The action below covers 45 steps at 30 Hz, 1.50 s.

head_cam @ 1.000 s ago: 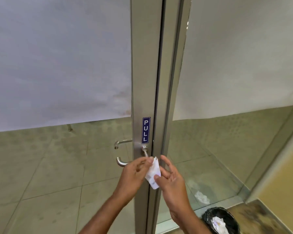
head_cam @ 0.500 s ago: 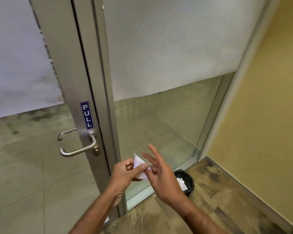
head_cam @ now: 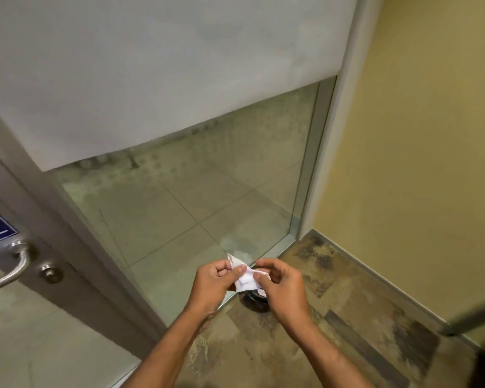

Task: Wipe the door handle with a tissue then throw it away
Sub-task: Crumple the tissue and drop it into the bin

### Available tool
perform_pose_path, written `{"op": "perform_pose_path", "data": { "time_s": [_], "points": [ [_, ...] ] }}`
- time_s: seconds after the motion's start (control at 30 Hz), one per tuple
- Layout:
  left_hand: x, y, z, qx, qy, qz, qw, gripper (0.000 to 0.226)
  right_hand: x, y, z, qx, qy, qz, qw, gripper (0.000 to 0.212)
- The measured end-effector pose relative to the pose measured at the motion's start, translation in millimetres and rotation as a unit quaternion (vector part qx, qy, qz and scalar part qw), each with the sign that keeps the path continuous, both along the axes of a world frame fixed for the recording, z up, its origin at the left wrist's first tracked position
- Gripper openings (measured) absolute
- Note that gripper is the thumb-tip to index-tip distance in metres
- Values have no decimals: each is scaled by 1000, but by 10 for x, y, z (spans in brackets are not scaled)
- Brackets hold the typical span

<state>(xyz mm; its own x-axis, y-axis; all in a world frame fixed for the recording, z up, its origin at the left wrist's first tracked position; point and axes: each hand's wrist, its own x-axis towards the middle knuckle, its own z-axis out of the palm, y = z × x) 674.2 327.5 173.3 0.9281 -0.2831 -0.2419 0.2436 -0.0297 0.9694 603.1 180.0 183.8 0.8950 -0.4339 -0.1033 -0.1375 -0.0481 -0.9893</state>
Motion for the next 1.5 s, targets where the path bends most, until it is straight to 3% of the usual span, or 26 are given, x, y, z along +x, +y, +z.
{"op": "perform_pose_path", "data": {
  "time_s": [0.33, 0.57, 0.87, 0.97, 1.07, 1.3, 1.5],
  "points": [
    [451, -843, -712, 58, 12, -71, 996, 17, 313, -756, -552, -12, 37, -75, 996, 18],
    [939, -1194, -1338, 98, 9, -107, 989, 18, 773, -1049, -1137, -32, 85, -106, 990, 24],
    [1461, -1670, -2418, 96, 61, -61, 992, 9, 1380, -1499, -2364, -44, 121, -113, 985, 29],
    [1615, -1802, -2795, 87, 77, -42, 992, 21, 1526, -1645, -2787, -44, 126, -112, 985, 29],
    [1766, -1861, -3213, 88, 77, -35, 992, 6, 1682, -1722, -3201, -49, 140, -111, 983, 28],
    [1919, -1970, -4105, 102, 93, 0, 990, 9, 1983, -1754, -4057, -74, 156, -128, 977, 30],
    [2101, -2016, -4719, 122, 117, 20, 985, 15, 2190, -1792, -4674, -99, 187, -134, 968, 17]
  ]
}}
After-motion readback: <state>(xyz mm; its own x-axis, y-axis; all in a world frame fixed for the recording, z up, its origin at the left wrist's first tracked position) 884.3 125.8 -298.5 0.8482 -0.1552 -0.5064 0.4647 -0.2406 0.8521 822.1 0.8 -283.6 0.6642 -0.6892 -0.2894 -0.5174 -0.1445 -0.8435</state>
